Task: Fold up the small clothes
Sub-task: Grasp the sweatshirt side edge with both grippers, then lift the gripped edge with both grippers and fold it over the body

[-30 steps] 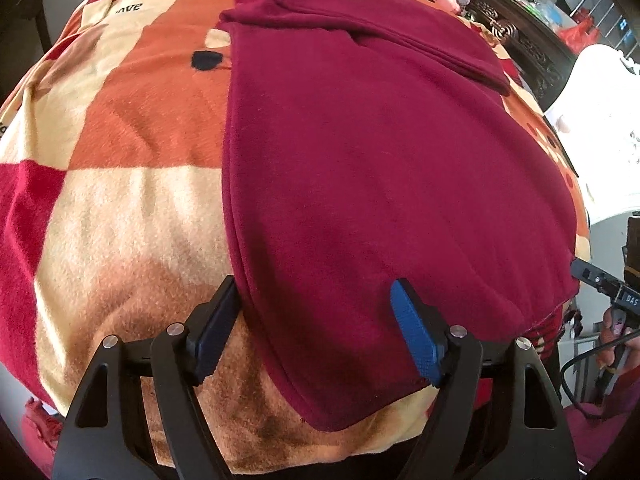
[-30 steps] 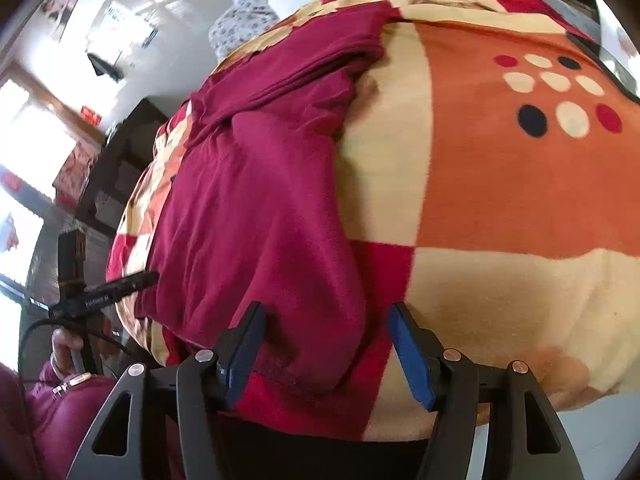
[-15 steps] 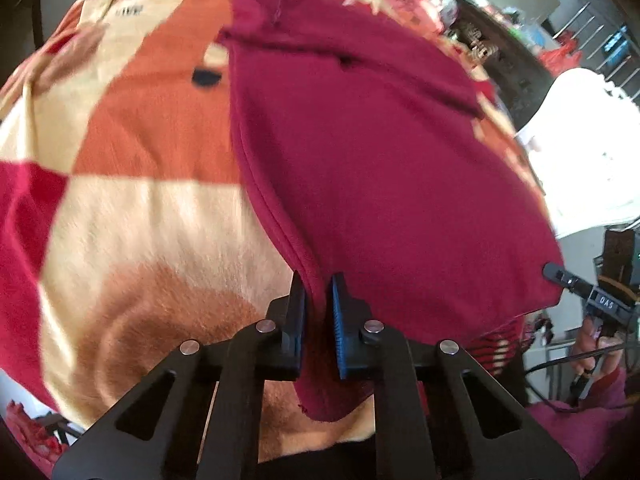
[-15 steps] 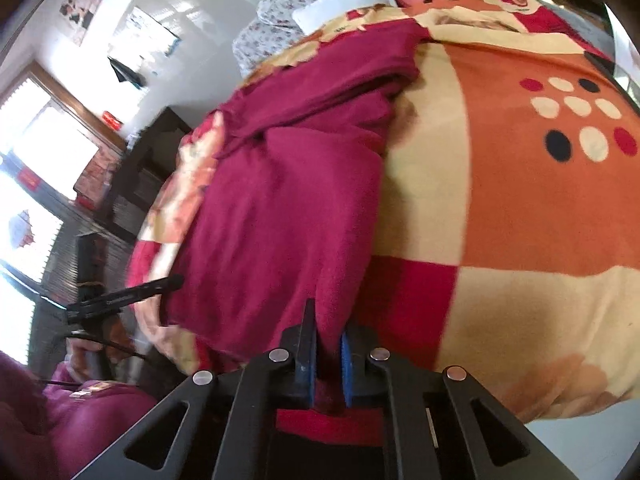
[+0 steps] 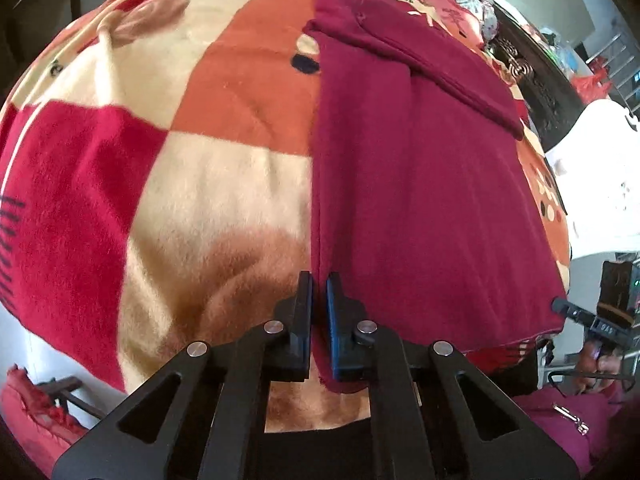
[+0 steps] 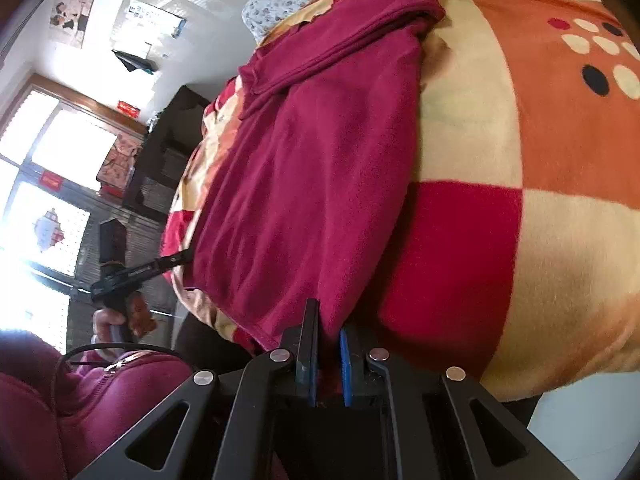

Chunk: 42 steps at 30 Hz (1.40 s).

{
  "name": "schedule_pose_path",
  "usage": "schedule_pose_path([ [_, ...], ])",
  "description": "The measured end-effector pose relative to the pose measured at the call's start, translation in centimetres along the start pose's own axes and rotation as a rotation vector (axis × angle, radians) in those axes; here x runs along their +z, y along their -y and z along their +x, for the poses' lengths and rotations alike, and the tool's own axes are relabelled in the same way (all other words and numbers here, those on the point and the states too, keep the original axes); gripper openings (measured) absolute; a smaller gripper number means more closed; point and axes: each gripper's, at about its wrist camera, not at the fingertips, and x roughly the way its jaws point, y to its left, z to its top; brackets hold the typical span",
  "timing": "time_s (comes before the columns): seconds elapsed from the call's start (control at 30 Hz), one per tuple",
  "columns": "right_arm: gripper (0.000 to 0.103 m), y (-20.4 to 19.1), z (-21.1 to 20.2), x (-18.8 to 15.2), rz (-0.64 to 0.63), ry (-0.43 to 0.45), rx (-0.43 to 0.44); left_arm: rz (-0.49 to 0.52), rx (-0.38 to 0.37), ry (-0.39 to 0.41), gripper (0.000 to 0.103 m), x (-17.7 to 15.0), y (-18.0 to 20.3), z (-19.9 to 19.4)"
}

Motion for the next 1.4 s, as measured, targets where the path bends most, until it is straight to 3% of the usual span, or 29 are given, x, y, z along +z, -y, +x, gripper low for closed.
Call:
schedule_pose_path([
  [0.27, 0.008, -0.5, 0.3, 1.9, -0.043, -0.047, 0.005, -0.026, -0.044, -0.045, 0.006, 0.6, 0.3, 0.9],
  [0.37, 0.011, 0.6, 0.8, 1.6, 0.011, -0.061, 0.018, -0.063, -0.060, -0.090, 0.023, 0.1, -0.2, 1.3],
  [0.43, 0.016, 1.2, 0.8, 1.4, 0.032, -0.068, 0.016, -0.105, -0.114, -0.107, 0.023, -0.2, -1.0, 0.9],
  [0.57, 0.024, 1.7, 0.8, 1.3, 0.068, -0.071, 0.049, -0.157, -0.178, -0.079, 0.054, -0.5, -1.7, 0.2],
  [0.63, 0.026, 1.7, 1.0, 1.4, 0.069, -0.076, 0.057, -0.159, -0.172, -0.074, 0.054, -0.6, -1.4, 0.4],
  [0.87, 0.026, 1.1, 2.2, 1.4, 0.023, -0.093, 0.078, 0.057, -0.007, -0.067, 0.053, -0.6, 2.3, 1.5],
  [0.9, 0.023, 0.8, 2.2, 1.6, 0.001, -0.091, 0.069, 0.092, 0.015, -0.069, 0.048, -0.6, 2.8, 1.6],
  [0.93, 0.021, 0.5, 2.1, 1.7, -0.016, -0.080, 0.064, 0.111, 0.019, -0.073, 0.030, -0.6, 3.2, 1.8],
  [1.0, 0.013, 0.2, 1.3, 2.5, -0.025, -0.028, 0.090, 0.094, 0.003, -0.084, 0.018, -0.2, 3.2, 1.8],
  [1.1, 0.012, 0.2, 0.0, 4.1, -0.013, 0.047, 0.143, 0.037, -0.030, -0.082, 0.008, 1.4, 2.7, 1.3],
  [1.4, 0.010, -0.8, -3.2, 11.4, -0.079, 0.247, 0.165, 0.026, -0.095, 0.114, 0.007, 9.1, 4.3, -1.9],
])
